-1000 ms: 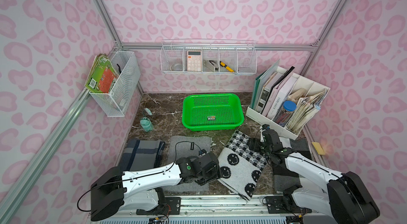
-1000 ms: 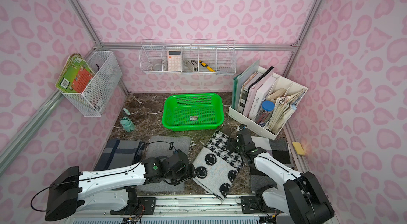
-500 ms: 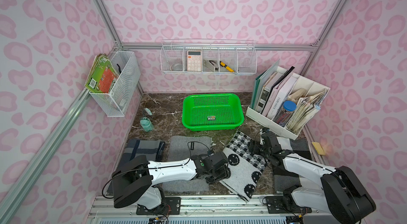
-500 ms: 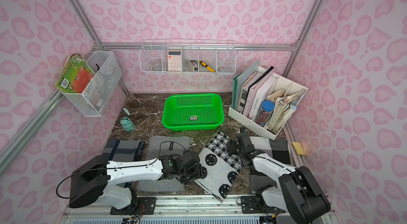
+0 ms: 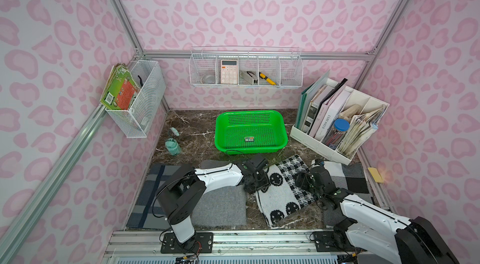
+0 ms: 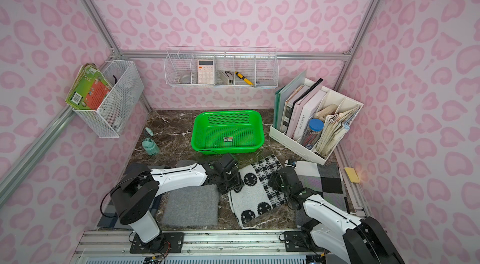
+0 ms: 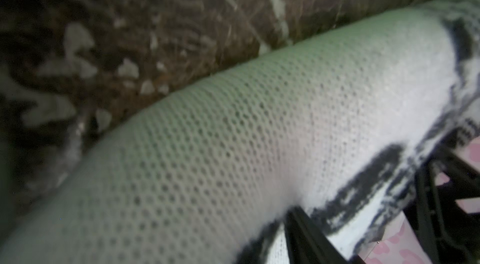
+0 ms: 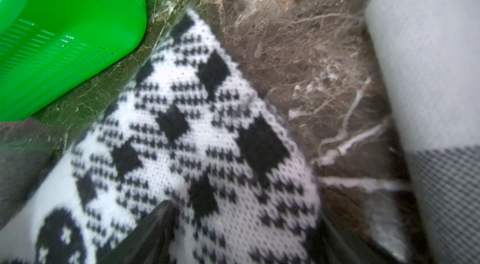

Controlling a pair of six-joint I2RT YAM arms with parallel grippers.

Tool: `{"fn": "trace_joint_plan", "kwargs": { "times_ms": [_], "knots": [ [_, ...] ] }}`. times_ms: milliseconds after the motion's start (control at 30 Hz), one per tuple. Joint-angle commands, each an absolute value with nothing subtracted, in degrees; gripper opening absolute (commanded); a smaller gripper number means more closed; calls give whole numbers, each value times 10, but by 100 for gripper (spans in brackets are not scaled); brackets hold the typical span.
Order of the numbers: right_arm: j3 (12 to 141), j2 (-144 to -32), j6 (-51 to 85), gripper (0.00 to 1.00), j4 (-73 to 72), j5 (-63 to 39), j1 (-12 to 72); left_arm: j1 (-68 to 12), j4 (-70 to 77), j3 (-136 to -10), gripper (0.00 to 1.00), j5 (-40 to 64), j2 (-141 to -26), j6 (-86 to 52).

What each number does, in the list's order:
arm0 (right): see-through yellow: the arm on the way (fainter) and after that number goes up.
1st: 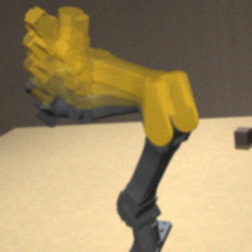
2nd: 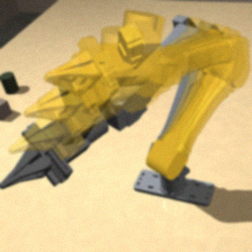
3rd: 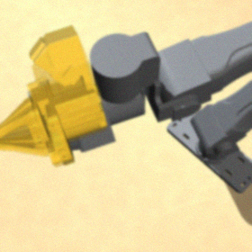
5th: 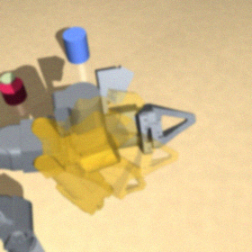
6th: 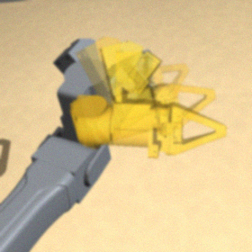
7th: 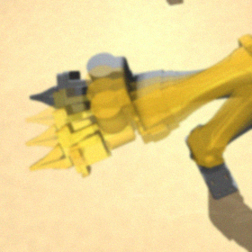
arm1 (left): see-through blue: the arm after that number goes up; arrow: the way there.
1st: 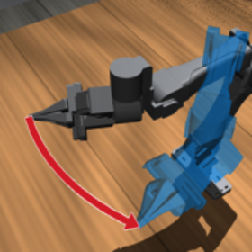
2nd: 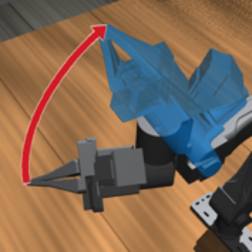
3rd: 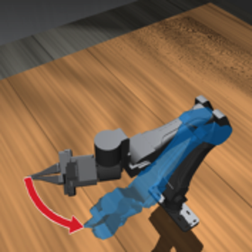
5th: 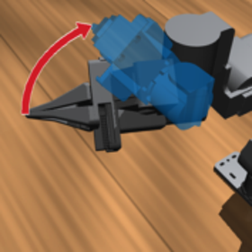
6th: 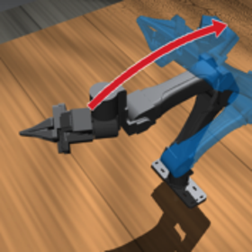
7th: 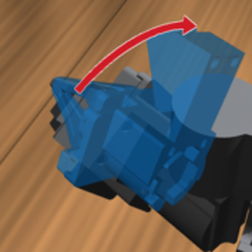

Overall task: Put the folded scarf in the basket
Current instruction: Adjust the scarf at the center of the board.

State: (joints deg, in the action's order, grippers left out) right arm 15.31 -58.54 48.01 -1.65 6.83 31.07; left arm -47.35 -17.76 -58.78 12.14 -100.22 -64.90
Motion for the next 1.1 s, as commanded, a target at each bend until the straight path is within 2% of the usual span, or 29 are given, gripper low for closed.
{"fn": "trace_joint_plan", "kwargs": {
  "times_ms": [0,267,433,633,1067],
  "knots": [
    [150,-556,524,83,69,63,328,-452,-198,-603,64,125,-1010,-602],
    [154,-471,498,87,104,85,327,-417,-227,-589,66,91,-955,-583],
    [180,-467,446,91,106,26,250,-418,-210,-562,67,120,-923,-596],
    [209,-522,364,91,63,-115,133,-442,-202,-519,69,118,-878,-620],
    [244,-673,312,93,45,-155,106,-491,-167,-466,71,78,-856,-685]
  ]
}}
